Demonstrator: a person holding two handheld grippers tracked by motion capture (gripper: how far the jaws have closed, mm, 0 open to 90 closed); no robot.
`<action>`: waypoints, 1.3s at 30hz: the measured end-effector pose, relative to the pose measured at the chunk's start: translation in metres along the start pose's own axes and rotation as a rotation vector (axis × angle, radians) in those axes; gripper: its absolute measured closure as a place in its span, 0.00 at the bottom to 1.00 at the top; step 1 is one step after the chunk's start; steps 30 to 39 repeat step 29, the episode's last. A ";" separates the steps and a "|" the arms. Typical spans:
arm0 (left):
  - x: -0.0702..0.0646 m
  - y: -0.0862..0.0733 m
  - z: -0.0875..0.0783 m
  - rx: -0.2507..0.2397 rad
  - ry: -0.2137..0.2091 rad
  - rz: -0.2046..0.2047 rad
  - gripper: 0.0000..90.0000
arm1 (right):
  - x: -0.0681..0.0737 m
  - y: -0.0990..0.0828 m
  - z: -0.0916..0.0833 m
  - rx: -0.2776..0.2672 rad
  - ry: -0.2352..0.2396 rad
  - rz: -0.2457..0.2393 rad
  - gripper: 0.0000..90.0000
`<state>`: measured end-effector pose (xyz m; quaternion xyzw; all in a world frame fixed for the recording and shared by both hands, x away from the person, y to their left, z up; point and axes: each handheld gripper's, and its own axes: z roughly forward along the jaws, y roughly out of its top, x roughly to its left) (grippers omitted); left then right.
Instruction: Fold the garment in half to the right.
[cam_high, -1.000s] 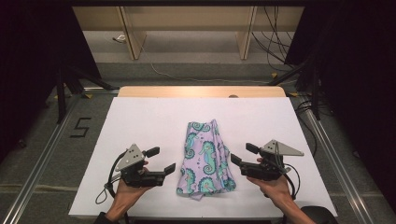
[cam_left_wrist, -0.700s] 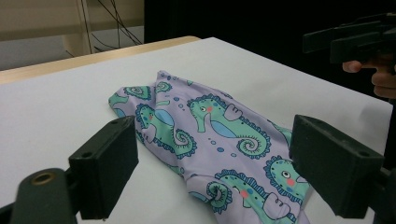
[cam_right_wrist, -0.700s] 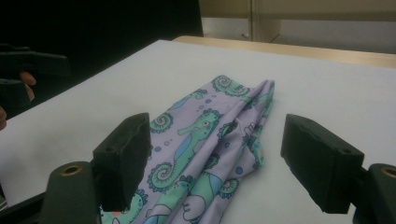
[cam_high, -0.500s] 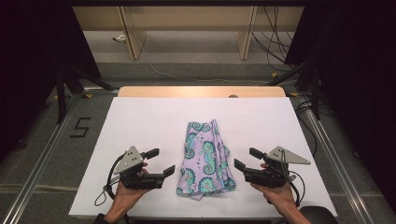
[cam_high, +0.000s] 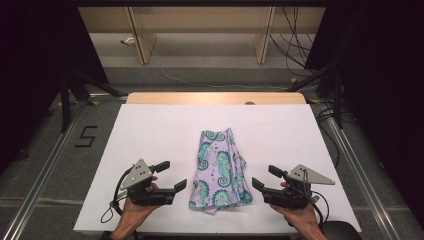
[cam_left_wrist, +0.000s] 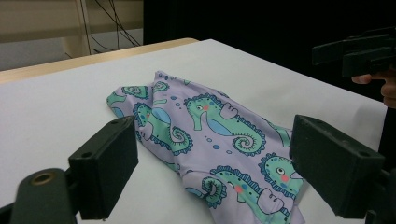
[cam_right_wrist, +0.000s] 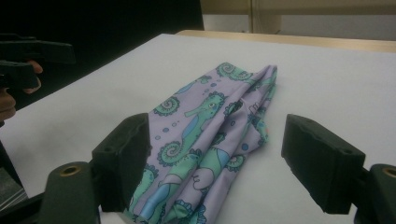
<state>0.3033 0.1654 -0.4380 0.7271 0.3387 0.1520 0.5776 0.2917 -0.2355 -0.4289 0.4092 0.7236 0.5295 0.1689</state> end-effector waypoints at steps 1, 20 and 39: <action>0.000 0.000 0.000 0.000 -0.001 0.002 0.17 | 0.000 0.000 -0.001 -0.001 -0.001 -0.004 0.28; -0.001 -0.001 0.000 -0.010 0.001 0.002 0.17 | -0.001 0.002 -0.006 -0.040 -0.005 0.002 0.27; 0.000 0.000 0.000 -0.010 0.000 0.002 0.17 | -0.001 0.002 -0.007 -0.047 -0.004 0.004 0.27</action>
